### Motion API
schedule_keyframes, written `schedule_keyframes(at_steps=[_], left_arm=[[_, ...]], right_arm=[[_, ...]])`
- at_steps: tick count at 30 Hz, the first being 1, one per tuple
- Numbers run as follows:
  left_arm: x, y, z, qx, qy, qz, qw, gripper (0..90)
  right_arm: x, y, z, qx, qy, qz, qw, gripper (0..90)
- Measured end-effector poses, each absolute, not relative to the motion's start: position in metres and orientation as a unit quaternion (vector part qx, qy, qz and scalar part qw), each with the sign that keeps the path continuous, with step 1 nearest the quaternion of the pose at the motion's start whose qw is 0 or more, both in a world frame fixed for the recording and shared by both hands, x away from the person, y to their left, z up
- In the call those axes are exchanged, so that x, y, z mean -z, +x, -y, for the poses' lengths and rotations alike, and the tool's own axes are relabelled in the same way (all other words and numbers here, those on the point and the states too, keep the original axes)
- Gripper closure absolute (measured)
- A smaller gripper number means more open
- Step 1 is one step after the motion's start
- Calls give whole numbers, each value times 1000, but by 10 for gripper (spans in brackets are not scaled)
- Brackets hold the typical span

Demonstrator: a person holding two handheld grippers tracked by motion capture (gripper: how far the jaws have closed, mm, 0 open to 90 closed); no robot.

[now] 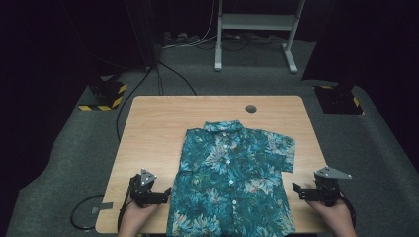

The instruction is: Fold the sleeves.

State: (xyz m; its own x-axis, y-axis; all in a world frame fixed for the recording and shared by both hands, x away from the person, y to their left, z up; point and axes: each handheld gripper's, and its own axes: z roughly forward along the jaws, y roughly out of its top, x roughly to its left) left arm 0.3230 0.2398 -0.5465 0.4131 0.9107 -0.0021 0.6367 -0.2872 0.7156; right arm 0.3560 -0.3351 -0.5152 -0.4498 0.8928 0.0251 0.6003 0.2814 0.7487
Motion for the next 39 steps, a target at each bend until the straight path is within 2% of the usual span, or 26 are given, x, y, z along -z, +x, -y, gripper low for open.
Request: schedule_keyframes(at_steps=[39], left_arm=[[546, 323, -240, -209, 774, -500, 327, 10]], right_arm=[[515, 434, 317, -377, 484, -758, 220, 33]])
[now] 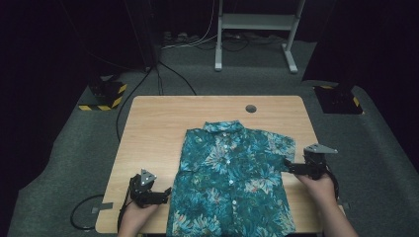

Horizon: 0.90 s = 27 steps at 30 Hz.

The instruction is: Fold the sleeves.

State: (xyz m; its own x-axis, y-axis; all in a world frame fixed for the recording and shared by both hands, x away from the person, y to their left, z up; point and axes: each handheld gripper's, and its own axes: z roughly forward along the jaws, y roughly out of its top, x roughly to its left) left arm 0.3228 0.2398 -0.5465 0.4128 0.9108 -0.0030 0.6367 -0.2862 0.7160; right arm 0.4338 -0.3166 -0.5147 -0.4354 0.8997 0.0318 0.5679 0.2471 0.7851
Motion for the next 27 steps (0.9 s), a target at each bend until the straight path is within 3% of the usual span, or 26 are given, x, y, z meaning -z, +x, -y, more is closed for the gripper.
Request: schedule_keyframes(at_steps=[27], left_arm=[[546, 321, -239, -210, 774, -501, 327, 9]], right_arm=[[526, 487, 324, -374, 510, -742, 224, 161]])
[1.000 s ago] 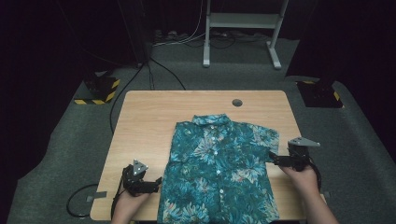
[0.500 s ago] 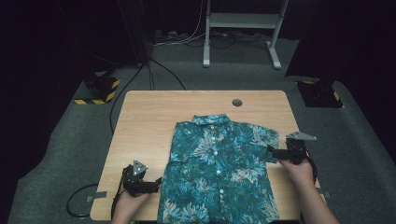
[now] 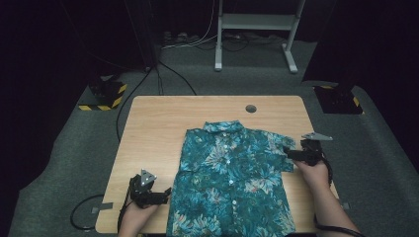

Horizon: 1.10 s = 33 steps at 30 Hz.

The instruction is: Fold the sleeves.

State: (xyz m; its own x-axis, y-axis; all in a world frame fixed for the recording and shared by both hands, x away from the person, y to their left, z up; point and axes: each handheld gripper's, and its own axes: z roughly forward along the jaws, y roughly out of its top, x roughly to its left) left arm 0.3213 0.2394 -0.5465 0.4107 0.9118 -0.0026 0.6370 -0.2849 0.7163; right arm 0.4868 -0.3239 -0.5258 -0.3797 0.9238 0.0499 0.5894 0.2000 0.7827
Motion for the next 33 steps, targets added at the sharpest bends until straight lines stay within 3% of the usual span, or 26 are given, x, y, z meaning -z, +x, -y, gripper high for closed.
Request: schedule_keyframes(at_steps=[8, 18, 33], left_arm=[[547, 321, -239, -211, 774, -500, 327, 9], [547, 320, -239, -211, 773, -502, 326, 9], [547, 319, -239, -212, 772, -504, 326, 9]], right_arm=[[525, 497, 327, -373, 521, -733, 230, 249], [533, 511, 332, -359, 552, -716, 232, 438], [537, 521, 330, -357, 549, -719, 233, 591]])
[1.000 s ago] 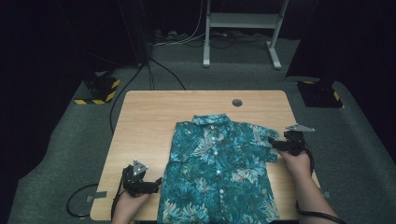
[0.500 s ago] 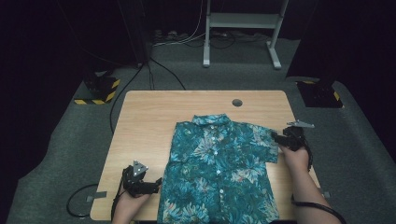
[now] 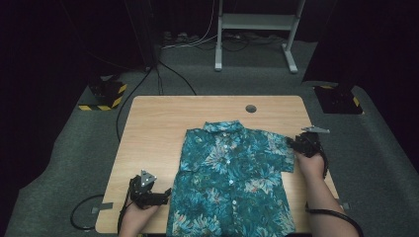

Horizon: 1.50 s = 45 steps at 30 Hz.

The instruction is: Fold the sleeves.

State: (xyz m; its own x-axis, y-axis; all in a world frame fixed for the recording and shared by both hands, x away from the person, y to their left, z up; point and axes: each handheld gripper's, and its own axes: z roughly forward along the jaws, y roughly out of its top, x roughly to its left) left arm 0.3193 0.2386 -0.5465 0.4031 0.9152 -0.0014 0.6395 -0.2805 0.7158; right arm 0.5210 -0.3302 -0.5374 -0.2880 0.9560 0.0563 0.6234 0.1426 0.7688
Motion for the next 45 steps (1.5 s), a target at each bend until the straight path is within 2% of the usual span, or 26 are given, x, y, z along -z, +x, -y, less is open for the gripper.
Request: schedule_keyframes(at_steps=[8, 16, 20, 25, 45], left_arm=[[547, 319, -239, -212, 772, -504, 326, 9], [547, 319, -238, -212, 771, -504, 326, 9], [547, 319, -239, -212, 771, -504, 326, 9], [547, 319, -239, -212, 771, -504, 326, 9], [547, 319, -239, -212, 771, -504, 326, 9]], right_arm=[[538, 518, 333, -355, 557, -711, 240, 747], [538, 515, 333, -369, 561, -708, 218, 882], [538, 515, 333, -370, 567, -704, 216, 890], [536, 511, 331, -369, 565, -698, 237, 890], [491, 479, 309, -410, 536, -684, 278, 890]])
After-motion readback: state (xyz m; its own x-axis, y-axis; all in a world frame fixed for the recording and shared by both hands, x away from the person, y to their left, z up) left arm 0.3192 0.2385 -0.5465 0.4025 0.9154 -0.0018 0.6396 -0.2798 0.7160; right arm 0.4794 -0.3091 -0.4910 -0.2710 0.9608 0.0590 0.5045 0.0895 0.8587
